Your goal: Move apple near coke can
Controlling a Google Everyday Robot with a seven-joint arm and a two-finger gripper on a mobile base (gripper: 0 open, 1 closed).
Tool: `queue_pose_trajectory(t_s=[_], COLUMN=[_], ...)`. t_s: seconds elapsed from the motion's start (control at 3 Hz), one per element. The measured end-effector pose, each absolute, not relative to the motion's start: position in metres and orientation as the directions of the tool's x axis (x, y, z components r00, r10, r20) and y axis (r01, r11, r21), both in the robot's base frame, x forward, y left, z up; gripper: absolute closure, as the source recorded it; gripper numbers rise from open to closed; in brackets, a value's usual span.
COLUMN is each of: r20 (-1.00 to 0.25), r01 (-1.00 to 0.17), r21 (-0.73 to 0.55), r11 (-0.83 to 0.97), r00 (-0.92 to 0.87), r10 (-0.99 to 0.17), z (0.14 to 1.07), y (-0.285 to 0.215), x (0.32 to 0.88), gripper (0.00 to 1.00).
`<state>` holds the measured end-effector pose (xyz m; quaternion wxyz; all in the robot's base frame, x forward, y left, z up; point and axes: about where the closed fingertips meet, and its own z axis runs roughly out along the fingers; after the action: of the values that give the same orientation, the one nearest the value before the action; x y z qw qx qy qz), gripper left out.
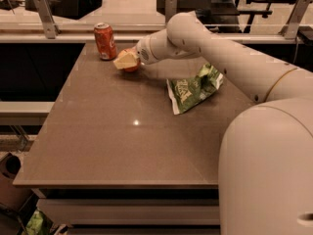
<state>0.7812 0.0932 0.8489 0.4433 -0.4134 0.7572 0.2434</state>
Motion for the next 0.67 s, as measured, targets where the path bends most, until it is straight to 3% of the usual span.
queue_pose_trajectory(t_s=[0.67], r20=[-0.871], r01=[-0.846], r21=[0.006], r11=[0.534], r00=[-0.267], r10=[-0.412], z=[0.8455], y=[0.0983], x=[0.7802], gripper=[0.13])
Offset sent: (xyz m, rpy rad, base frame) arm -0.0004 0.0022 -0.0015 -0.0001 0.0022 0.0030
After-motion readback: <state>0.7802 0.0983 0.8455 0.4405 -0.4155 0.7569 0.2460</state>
